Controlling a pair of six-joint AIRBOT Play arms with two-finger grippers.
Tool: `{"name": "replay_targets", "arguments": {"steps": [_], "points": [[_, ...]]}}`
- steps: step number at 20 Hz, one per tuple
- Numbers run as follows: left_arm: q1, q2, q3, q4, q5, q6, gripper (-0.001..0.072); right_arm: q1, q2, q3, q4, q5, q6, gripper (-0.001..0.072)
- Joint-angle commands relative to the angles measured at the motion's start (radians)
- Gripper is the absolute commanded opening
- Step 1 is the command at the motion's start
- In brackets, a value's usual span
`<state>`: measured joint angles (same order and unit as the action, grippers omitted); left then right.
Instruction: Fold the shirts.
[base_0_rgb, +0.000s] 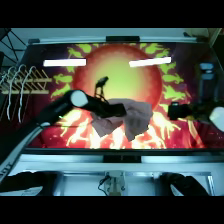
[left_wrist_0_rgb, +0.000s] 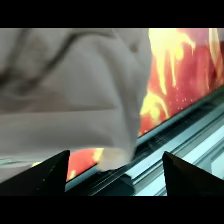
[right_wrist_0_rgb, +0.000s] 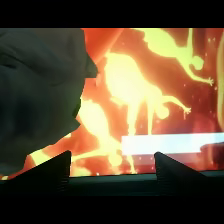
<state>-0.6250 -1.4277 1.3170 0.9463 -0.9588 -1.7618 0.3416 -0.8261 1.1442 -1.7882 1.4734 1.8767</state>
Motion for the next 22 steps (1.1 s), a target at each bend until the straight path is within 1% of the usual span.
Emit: {"name": "replay_targets", "arguments": {"steps": [1,2,3,4,5,7,9,10,11,12,14,16,17,18,19,20,21,22], "points": [[0.234,0.127,0.014,0.08,-0.264,0.048,0.0698,-0.069,-0.095,-0.103,0.232,-0.016,-0.131,0.0623],[0.293,0.171,0.003,0.149,-0.33,0.048,0.0698,-0.118,-0.122,-0.138,0.332,-0.017,-0.183,0.0622],[0.334,0.205,-0.018,0.208,-0.381,0.048,0.0698,-0.164,-0.145,-0.172,0.422,-0.018,-0.229,0.0561],[0.364,0.233,-0.055,0.26,-0.415,0.049,0.0698,-0.209,-0.166,-0.214,0.52,-0.017,-0.274,0.0484],[0.378,0.253,-0.103,0.288,-0.417,0.048,0.0698,-0.237,-0.179,-0.255,0.594,-0.019,-0.307,0.0479],[0.371,0.259,-0.227,0.249,-0.342,0.047,0.0698,-0.245,-0.188,-0.339,0.652,-0.037,-0.326,0.048],[0.328,0.243,-0.365,0.137,-0.156,0.044,0.0698,-0.245,-0.188,-0.406,0.666,-0.071,-0.32,0.0483],[0.298,0.228,-0.429,0.075,-0.047,0.037,0.0696,-0.245,-0.188,-0.433,0.674,-0.087,-0.3,0.0648],[0.27,0.207,-0.475,0.02,0.031,0.037,0.0689,-0.245,-0.188,-0.457,0.697,-0.103,-0.296,0.0705],[0.243,0.179,-0.505,-0.015,0.084,0.037,0.0688,-0.245,-0.188,-0.485,0.736,-0.122,-0.296,0.0706],[0.201,0.113,-0.513,-0.029,0.133,0.037,0.0688,-0.245,-0.188,-0.544,0.808,-0.183,-0.296,0.0705],[0.181,0.068,-0.513,-0.091,0.225,0.041,0.0682,-0.223,-0.188,-0.593,0.833,-0.277,-0.297,0.0704],[0.177,0.057,-0.513,-0.117,0.266,0.042,0.0591,-0.188,-0.188,-0.613,0.835,-0.327,-0.296,0.0704],[0.176,0.053,-0.512,-0.125,0.303,0.049,0.0556,-0.144,-0.188,-0.626,0.837,-0.367,-0.296,0.0703],[0.177,0.054,-0.512,-0.125,0.324,0.048,0.0555,-0.09,-0.188,-0.632,0.833,-0.411,-0.296,0.0704],[0.179,0.053,-0.512,-0.125,0.333,0.048,0.0499,-0.042,-0.188,-0.632,0.823,-0.459,-0.289,0.0704],[0.179,0.053,-0.512,-0.124,0.342,0.05,0.0374,0.003,-0.188,-0.632,0.814,-0.515,-0.273,0.0703],[0.178,0.054,-0.512,-0.124,0.347,0.052,0.0201,0.04,-0.188,-0.632,0.803,-0.564,-0.251,0.0704]]}}
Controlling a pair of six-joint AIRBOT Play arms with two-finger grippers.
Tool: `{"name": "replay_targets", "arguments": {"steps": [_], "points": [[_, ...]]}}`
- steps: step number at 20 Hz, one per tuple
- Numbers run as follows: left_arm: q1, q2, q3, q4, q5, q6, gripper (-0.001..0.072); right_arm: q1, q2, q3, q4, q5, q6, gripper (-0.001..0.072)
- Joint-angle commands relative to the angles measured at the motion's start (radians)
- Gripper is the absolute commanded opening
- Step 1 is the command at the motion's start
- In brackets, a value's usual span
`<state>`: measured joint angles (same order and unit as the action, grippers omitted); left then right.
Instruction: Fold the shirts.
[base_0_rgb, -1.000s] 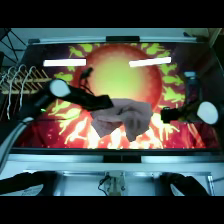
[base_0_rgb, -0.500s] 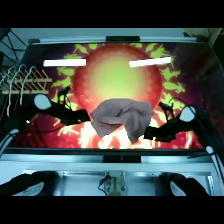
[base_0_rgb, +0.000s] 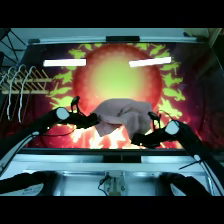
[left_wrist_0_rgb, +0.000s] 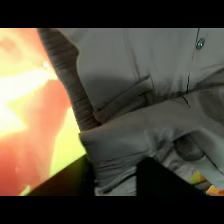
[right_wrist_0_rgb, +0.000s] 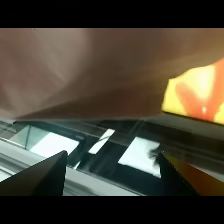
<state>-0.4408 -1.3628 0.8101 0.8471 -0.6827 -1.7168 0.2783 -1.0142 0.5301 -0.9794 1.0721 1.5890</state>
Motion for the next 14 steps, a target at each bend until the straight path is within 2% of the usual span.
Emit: {"name": "replay_targets", "arguments": {"steps": [1,2,3,5,9,14], "points": [[-0.006,-0.011,-0.005,-0.025,0.071,0.007,0.0166,0.135,0.0,-0.018,-0.023,-0.209,0.054,0.0704],[-0.006,-0.01,-0.005,-0.025,0.069,0.007,0.0125,0.158,0.0,-0.018,-0.049,-0.249,0.064,0.0703],[-0.006,-0.008,-0.005,-0.026,0.069,0.019,0.0046,0.177,0.0,-0.018,-0.086,-0.282,0.075,0.0703],[-0.006,-0.005,-0.005,-0.026,0.06,0.029,0.0041,0.186,0.0,-0.018,-0.154,-0.285,0.083,0.0696],[-0.008,-0.004,-0.004,-0.025,0.039,0.035,0.004,0.186,0.0,0.024,-0.302,-0.118,0.051,0.0696],[-0.008,0.042,-0.004,-0.025,0.027,0.087,0.0039,0.187,-0.001,0.027,-0.454,-0.15,0.142,0.0697]]}}
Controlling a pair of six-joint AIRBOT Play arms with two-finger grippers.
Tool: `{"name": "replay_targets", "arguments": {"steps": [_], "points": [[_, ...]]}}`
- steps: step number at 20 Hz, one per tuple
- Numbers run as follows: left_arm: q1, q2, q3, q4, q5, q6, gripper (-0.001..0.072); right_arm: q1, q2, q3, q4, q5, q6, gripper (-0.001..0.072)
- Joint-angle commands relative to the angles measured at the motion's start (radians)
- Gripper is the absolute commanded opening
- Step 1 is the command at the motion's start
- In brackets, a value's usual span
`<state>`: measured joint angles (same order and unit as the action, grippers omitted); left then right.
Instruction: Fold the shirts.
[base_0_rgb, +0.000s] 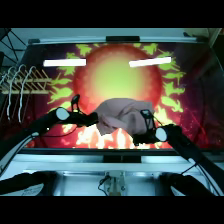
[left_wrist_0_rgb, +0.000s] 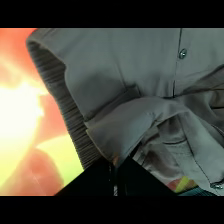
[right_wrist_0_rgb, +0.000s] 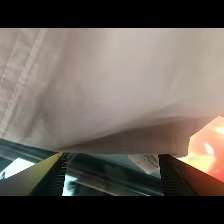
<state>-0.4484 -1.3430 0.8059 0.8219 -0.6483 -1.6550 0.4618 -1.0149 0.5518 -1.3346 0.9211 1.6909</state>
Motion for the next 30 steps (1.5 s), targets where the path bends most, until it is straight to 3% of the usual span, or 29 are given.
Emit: {"name": "replay_targets", "arguments": {"steps": [1,5,11,20,21,23,24,27,30], "points": [[-0.001,0.032,0.0,0.0,-0.007,0.025,0.0039,0.003,0.0,0.005,-0.107,-0.002,0.045,0.0697],[-0.001,0.047,0.0,0.0,-0.015,0.024,0.0039,0.003,0.0,0.006,-0.105,-0.051,0.043,0.0697],[-0.001,0.047,0.001,0.0,-0.029,0.024,0.0039,0.002,0.031,0.033,-0.22,0.149,-0.039,0.0696],[0.0,0.047,0.001,0.0,-0.033,0.047,0.0039,0.003,-0.15,0.032,-0.116,0.036,-0.195,0.0696],[0.0,0.047,0.001,0.0,-0.033,0.047,0.004,0.003,-0.172,0.032,-0.119,0.027,-0.191,0.0636],[0.0,0.048,0.001,0.0,-0.033,0.047,0.004,0.003,-0.188,0.032,-0.113,-0.011,-0.166,0.019],[0.0,0.049,0.002,0.0,-0.033,0.048,0.004,0.003,-0.185,0.035,-0.111,-0.02,-0.152,0.0063],[0.002,0.081,0.022,0.0,-0.034,0.167,0.0039,0.003,-0.142,0.084,-0.14,0.012,-0.15,0.0064],[0.014,0.18,0.121,0.001,-0.059,0.295,0.0038,0.003,0.0,0.204,-0.274,0.084,-0.15,0.0064]]}}
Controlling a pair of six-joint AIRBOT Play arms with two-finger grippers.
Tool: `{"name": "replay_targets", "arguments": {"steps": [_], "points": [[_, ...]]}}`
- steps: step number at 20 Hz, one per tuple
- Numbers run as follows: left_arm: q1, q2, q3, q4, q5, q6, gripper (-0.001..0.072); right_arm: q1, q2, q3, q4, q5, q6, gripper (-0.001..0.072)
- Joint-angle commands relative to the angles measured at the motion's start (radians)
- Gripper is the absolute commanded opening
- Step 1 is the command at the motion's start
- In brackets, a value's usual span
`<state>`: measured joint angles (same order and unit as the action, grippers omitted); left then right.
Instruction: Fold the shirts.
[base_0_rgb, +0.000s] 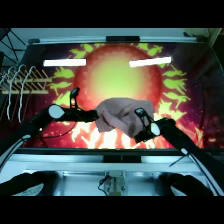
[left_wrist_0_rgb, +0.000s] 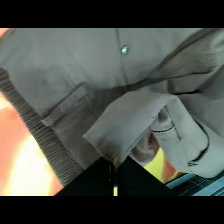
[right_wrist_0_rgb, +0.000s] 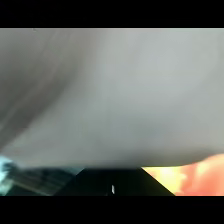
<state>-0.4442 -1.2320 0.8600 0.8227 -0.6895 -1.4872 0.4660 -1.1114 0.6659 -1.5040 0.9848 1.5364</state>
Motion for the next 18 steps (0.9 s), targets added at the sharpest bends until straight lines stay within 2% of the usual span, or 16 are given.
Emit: {"name": "replay_targets", "arguments": {"steps": [1,3,5,7,11,12,15,18], "points": [[0.019,0.12,0.124,0.005,-0.035,0.17,0.0038,-0.002,0.166,0.153,-0.176,0.047,0.004,0.0063],[0.04,0.238,0.25,0.023,-0.034,0.189,0.0038,-0.002,0.305,0.293,-0.299,0.068,0.011,0.0064],[0.054,0.367,0.399,0.024,-0.025,0.201,0.0039,-0.002,0.435,0.441,-0.356,0.05,0.034,0.0064],[0.05,0.476,0.52,0.023,-0.019,0.199,0.0039,-0.002,0.542,0.575,-0.347,0.019,0.06,0.0064],[0.047,0.652,0.589,0.037,-0.043,0.093,0.0038,-0.002,0.675,0.733,-0.291,0.037,0.152,0.0064],[0.047,0.674,0.589,0.075,-0.09,0.042,0.0038,-0.002,0.688,0.746,-0.266,0.068,0.166,0.0064],[0.047,0.675,0.575,0.185,-0.365,-0.131,0.0038,-0.002,0.676,0.748,-0.165,0.253,0.166,0.0064],[0.047,0.669,0.449,0.211,-0.53,-0.154,0.0038,-0.002,0.62,0.747,-0.149,0.433,0.152,0.0064]]}}
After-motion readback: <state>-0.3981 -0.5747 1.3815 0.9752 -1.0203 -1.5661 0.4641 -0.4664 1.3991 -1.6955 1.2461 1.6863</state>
